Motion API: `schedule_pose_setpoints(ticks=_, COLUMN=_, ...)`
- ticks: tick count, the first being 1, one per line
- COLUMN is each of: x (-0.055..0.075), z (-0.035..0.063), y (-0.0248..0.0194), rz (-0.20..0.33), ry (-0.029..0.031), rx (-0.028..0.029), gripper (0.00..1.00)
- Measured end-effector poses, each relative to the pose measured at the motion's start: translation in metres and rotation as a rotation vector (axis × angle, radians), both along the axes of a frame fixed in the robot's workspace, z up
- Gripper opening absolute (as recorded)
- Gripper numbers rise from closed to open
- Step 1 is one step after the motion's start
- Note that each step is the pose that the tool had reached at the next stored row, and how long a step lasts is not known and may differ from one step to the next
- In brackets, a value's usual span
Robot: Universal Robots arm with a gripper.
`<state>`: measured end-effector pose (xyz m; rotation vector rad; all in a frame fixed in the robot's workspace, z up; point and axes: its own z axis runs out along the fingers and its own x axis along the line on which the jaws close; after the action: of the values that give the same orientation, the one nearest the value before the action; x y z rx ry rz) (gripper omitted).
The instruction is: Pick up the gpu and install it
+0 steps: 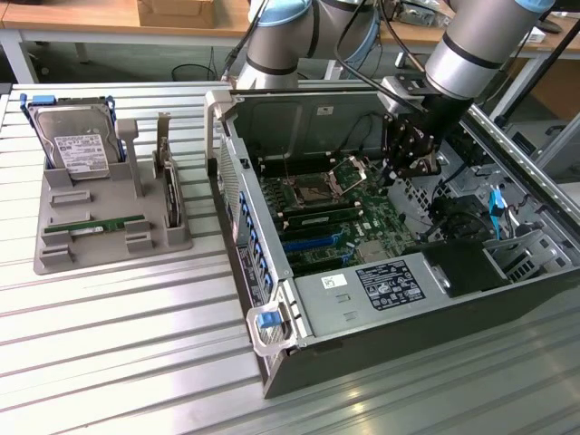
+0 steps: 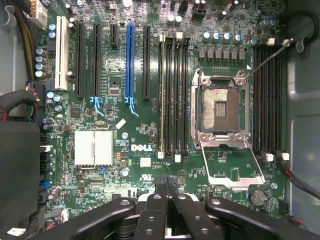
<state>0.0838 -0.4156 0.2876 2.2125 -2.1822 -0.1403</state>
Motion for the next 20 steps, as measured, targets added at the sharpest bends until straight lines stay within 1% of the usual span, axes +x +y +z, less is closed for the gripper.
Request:
schedule_pose_setpoints(ticks=2, x=0.0, z=-0.0001, y=0.0, rz=-0.058, ry=0.0, rx=-0.0001, gripper=0.11)
schedule_pose_setpoints(ticks=4, x=0.0, z=-0.0003, y=0.0, rz=-0.103, ry=0.0, rx=-0.0001, gripper=0.11)
schedule_pose_setpoints(ticks=7, x=0.0, z=-0.0005, y=0.0, rz=-0.155, ry=0.0, rx=-0.0006, gripper=0.11)
schedule_pose_setpoints(ticks=20, x=0.0, z=-0.0007, y=0.0, rz=-0.294, ry=0.0, rx=-0.0007, gripper=0.11)
